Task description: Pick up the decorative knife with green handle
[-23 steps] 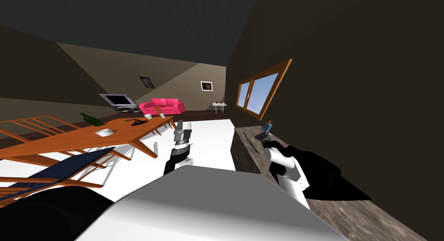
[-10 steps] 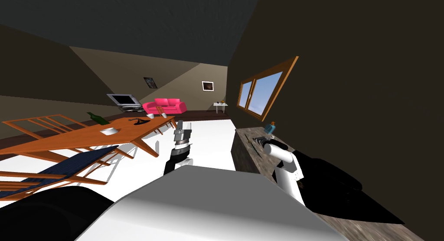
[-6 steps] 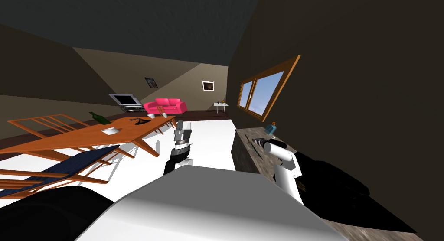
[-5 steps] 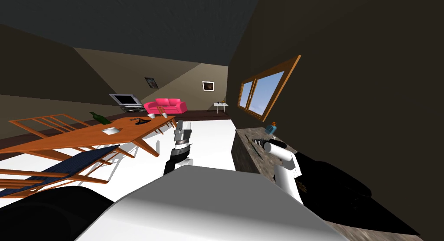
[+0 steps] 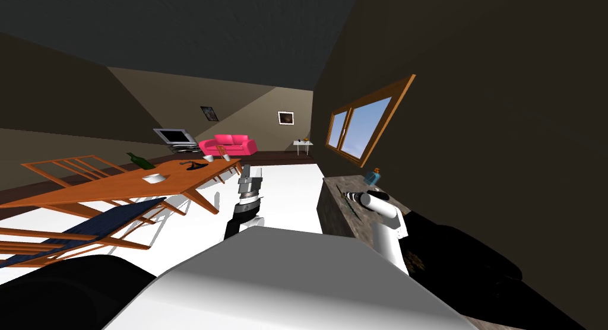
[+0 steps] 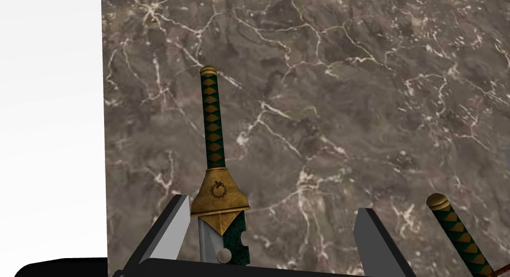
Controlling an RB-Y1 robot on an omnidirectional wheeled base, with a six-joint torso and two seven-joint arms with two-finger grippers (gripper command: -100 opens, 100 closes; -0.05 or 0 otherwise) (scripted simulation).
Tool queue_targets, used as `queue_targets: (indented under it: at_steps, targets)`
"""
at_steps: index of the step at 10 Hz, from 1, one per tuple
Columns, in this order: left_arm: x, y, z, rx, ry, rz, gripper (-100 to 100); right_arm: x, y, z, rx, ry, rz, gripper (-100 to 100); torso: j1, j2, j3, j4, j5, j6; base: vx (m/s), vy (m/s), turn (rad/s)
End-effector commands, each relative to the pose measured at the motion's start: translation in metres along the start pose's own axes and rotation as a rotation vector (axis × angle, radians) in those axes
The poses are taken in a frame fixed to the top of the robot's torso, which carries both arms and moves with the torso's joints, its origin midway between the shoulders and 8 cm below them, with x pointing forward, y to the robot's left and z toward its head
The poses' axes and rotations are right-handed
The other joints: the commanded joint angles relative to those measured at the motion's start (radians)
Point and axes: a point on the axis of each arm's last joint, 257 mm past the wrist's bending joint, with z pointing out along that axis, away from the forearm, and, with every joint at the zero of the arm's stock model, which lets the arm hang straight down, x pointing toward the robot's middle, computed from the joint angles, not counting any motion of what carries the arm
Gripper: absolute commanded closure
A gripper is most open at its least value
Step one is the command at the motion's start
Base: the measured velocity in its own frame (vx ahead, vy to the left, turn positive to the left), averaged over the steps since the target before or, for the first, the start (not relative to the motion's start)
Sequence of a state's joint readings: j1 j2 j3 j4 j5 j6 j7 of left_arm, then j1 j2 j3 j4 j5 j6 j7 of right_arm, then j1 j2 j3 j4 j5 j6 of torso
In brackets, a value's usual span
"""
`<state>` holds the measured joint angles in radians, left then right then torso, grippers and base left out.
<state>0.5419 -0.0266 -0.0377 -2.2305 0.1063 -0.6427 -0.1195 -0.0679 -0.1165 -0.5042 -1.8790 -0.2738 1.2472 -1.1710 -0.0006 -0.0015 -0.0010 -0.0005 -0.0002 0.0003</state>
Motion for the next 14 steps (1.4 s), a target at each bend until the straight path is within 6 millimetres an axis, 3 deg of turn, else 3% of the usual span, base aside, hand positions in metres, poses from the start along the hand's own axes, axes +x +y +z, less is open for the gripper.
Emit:
queue_targets:
  at_steps: [1, 5, 7, 8, 9, 12, 13, 14]
  targets:
    - [0.0, 0.0, 0.0, 0.0, 0.0, 0.0, 0, -0.007, -0.005, 0.0, 0.016, -0.025, 0.028, -100, 0.0, 0.0, 0.0, 0.0, 0.0, 0.0, 0.017, -0.01, 0.009]
    - [0.0, 0.0, 0.0, 0.0, 0.0, 0.0, 0, -0.031, -0.03, 0.007, 0.088, -0.115, 0.144, -100, 0.0, 0.001, 0.0, 0.0, 0.0, 0.0, 0.014, -0.01, 0.011]
    - [0.0, 0.0, 0.0, 0.0, 0.0, 0.0, 0, -0.031, -0.033, 0.008, 0.091, -0.117, 0.147, -100, 0.0, 0.001, 0.001, 0.0, 0.0, 0.0, 0.007, -0.011, 0.005]
    - [0.0, 0.0, 0.0, 0.0, 0.0, 0.0, 0, -0.032, -0.034, 0.008, 0.093, -0.121, 0.151, 0, 0.0, 0.001, 0.001, 0.0, 0.0, 0.0, 0.0, 0.0, 0.0]
    - [0.0, 0.0, 0.0, 0.0, 0.0, 0.0, 0, -0.038, -0.037, 0.015, 0.096, -0.12, 0.147, -100, 0.001, 0.002, 0.001, 0.0, 0.0, 0.0, 0.03, -0.007, -0.03]
    - [0.0, 0.0, 0.0, 0.0, 0.0, 0.0, 0, -0.041, -0.038, 0.019, 0.098, -0.122, 0.146, -100, 0.001, -0.002, -0.001, 0.0, 0.0, 0.0, 0.046, 0.0, -0.016]
    - [0.0, 0.0, 0.0, 0.0, 0.0, 0.0, 0, -0.041, -0.038, 0.019, 0.098, -0.12, 0.145, 100, 0.001, 0.0, 0.0, 0.0, 0.0, 0.0, 0.0, 0.0, 0.0]
    - [0.0, 0.0, 0.0, 0.0, 0.0, 0.0, 0, -0.041, -0.039, 0.019, 0.098, -0.12, 0.145, 100, 0.001, 0.001, 0.0, 0.0, 0.0, 0.0, 0.0, 0.0, 0.0]
